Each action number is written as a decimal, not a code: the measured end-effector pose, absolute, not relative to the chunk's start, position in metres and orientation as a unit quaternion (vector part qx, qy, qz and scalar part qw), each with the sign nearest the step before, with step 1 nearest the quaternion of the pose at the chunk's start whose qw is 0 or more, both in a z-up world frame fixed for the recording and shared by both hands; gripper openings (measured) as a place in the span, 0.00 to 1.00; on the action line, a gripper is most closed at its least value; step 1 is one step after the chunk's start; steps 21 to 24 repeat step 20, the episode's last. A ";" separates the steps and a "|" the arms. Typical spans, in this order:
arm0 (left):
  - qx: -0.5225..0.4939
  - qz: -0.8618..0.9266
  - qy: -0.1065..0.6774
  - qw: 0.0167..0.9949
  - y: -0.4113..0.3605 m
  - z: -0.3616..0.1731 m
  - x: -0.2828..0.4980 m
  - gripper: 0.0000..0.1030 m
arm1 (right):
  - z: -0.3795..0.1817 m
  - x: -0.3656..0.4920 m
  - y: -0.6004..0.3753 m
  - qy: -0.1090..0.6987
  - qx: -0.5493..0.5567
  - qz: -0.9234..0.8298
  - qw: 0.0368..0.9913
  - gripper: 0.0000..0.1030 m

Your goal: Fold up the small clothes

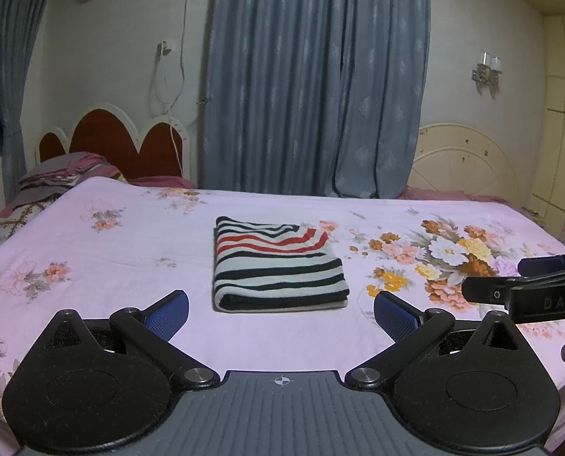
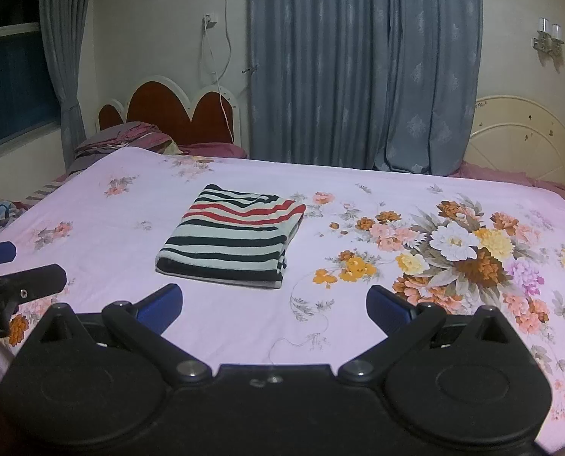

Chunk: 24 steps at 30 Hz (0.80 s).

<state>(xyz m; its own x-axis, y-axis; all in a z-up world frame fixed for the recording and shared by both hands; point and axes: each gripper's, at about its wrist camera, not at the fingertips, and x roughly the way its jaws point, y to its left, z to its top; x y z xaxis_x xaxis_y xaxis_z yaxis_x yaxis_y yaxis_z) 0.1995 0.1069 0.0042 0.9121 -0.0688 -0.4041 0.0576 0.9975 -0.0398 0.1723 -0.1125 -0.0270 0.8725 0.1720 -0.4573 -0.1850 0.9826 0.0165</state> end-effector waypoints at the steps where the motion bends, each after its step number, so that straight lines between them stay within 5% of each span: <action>1: -0.014 -0.033 0.207 0.978 0.107 0.004 0.200 0.99 | -0.027 0.172 -0.113 0.235 -0.014 0.092 0.968 0.99; 24: -0.008 -0.049 0.215 0.975 0.112 0.000 0.201 0.99 | -0.026 0.172 -0.113 0.232 -0.019 0.101 0.967 0.99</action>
